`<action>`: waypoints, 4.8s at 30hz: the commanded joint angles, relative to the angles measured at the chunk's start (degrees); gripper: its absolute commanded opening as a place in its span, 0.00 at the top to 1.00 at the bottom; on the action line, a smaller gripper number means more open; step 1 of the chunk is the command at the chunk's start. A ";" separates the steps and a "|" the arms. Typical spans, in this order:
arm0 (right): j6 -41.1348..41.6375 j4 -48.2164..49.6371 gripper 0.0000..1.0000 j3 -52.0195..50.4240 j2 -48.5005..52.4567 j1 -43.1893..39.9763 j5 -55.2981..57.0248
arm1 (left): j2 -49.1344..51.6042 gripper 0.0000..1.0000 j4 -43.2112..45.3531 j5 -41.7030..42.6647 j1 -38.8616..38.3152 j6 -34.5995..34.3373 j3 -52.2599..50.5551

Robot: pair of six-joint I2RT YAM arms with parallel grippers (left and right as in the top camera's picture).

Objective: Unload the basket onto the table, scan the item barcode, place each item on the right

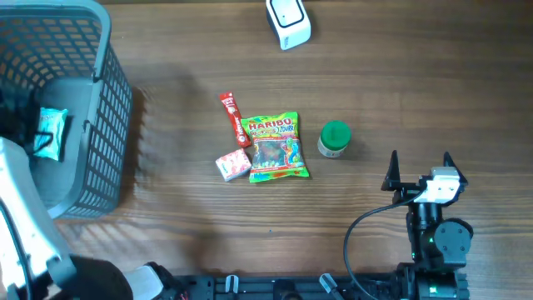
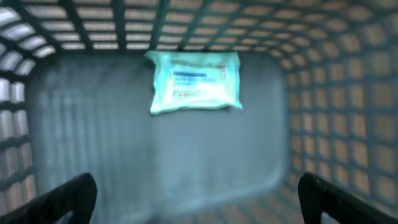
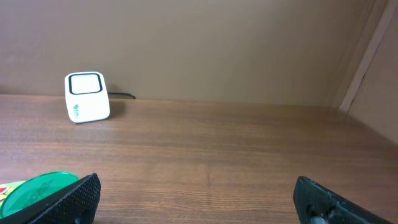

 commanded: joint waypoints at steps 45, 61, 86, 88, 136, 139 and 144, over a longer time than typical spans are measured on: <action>-0.50 0.28 0.00 -0.07 -0.22 0.13 -0.15 | 19.93 0.96 47.93 1.29 2.82 1.01 -25.59; -0.50 0.28 0.00 -0.04 -0.22 0.13 -0.15 | -36.11 0.96 45.90 26.38 -1.84 -2.69 -25.07; -0.52 0.28 0.00 -0.04 -0.22 0.13 -0.15 | 28.11 0.96 70.77 17.42 -66.42 -2.47 -25.07; -0.52 0.28 0.00 -0.07 -0.22 0.13 -0.15 | 28.26 0.96 71.82 17.35 -67.47 -2.38 -25.07; -0.52 0.28 0.00 -0.04 -0.20 0.13 -0.15 | -40.85 0.00 33.92 -20.22 -51.21 50.49 1.70; -0.52 0.28 0.01 -0.04 -0.20 0.13 -0.15 | -47.17 0.00 35.89 -16.35 -45.94 45.44 -3.30; -0.50 0.28 0.00 -0.04 -0.20 0.13 -0.15 | -58.71 0.00 39.28 -8.39 -39.10 45.13 -10.91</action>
